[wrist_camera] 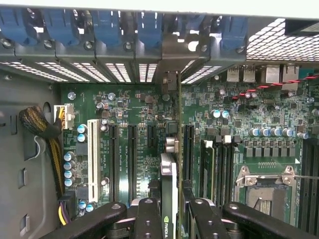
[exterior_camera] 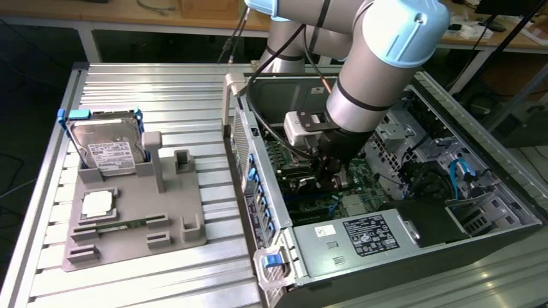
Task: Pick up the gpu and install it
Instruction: 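Insert the gpu into the slot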
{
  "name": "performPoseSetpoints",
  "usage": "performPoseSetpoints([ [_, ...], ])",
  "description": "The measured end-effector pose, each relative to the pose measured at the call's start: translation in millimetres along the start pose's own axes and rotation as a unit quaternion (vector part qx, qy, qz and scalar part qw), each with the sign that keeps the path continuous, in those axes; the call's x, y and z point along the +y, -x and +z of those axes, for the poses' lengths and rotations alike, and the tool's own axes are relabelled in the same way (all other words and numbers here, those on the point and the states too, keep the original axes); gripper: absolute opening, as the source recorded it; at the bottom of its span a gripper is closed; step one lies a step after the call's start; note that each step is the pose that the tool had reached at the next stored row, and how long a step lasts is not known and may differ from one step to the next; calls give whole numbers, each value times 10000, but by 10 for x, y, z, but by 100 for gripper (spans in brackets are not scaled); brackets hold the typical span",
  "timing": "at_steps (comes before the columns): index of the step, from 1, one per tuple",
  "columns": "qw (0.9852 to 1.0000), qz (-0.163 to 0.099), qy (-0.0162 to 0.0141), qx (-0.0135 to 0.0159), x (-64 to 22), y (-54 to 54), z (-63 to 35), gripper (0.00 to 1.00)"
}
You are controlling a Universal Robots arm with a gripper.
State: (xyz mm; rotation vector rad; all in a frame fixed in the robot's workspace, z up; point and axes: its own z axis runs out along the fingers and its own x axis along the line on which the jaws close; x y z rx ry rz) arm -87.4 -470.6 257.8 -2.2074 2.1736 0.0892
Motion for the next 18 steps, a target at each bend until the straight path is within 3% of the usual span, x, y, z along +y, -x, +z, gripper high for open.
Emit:
performPoseSetpoints([
  [16, 10000, 1, -3, -1, 1, 5, -34, 27],
  [18, 10000, 1, 0, 10, 2, 5, -52, 27],
])
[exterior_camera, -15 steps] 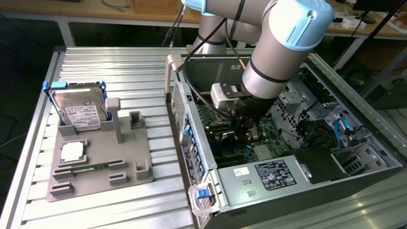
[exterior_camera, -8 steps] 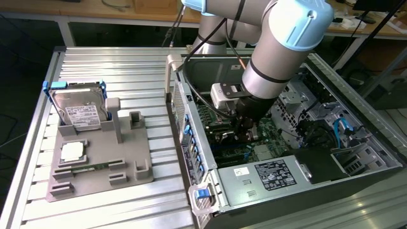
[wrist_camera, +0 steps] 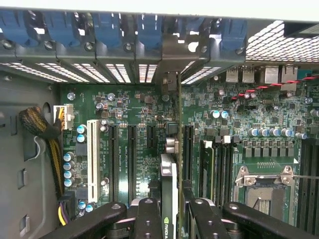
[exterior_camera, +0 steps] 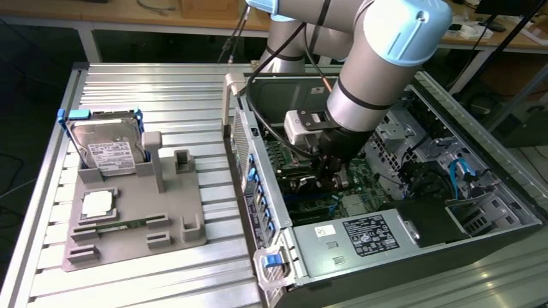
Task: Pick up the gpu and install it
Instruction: 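Insert the gpu into the slot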
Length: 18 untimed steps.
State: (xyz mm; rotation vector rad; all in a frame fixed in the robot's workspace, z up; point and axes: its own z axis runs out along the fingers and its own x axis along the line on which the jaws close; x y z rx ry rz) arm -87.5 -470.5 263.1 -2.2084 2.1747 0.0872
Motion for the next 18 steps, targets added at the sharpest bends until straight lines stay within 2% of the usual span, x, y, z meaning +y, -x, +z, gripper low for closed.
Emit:
performPoseSetpoints([
  [18, 10000, 15, -2, -1, 5, -10, 4, 27],
])
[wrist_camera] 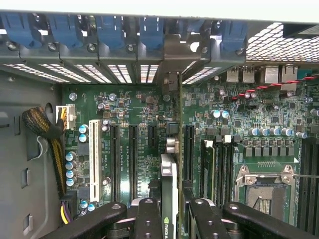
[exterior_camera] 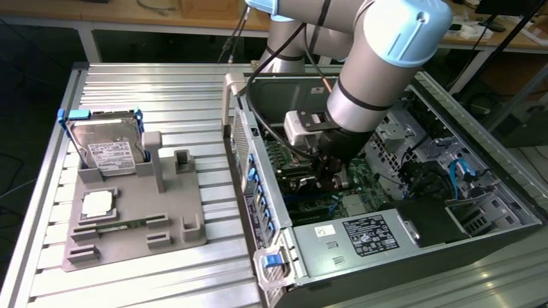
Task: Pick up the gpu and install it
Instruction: 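Insert the gpu into the slot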
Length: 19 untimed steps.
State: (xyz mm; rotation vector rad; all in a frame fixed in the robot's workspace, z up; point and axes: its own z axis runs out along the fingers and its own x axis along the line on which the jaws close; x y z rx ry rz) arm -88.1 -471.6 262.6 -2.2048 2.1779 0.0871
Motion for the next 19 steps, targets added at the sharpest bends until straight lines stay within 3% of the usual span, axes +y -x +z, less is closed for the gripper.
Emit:
performPoseSetpoints([
  [19, 10000, 1, 1, 1, 24, -3, 56, 27],
])
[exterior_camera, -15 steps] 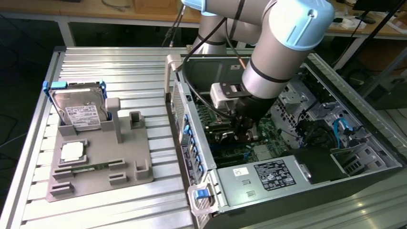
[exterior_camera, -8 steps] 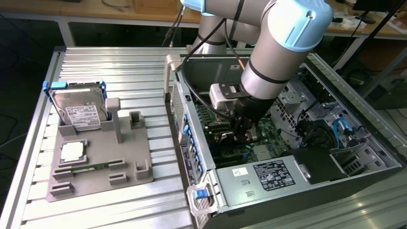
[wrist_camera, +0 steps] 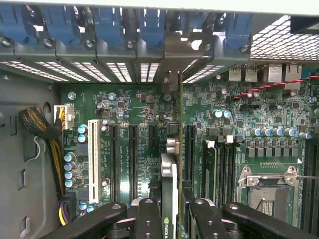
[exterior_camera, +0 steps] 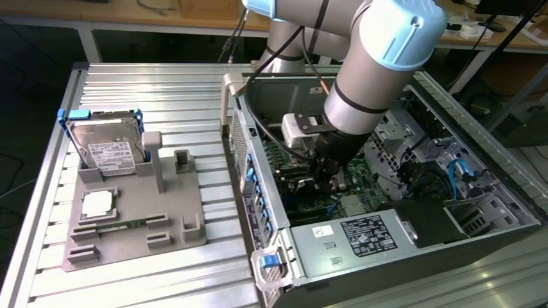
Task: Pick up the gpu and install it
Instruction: 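Insert the gpu into the slot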
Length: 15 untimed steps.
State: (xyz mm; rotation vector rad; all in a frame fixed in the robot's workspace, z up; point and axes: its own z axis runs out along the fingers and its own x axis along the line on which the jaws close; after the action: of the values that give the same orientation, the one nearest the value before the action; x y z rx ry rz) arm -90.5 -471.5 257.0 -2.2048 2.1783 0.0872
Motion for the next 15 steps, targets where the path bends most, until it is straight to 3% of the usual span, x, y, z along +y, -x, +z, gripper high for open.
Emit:
performPoseSetpoints([
  [15, 10000, 0, -1, 1, 7, -5, 78, 27],
])
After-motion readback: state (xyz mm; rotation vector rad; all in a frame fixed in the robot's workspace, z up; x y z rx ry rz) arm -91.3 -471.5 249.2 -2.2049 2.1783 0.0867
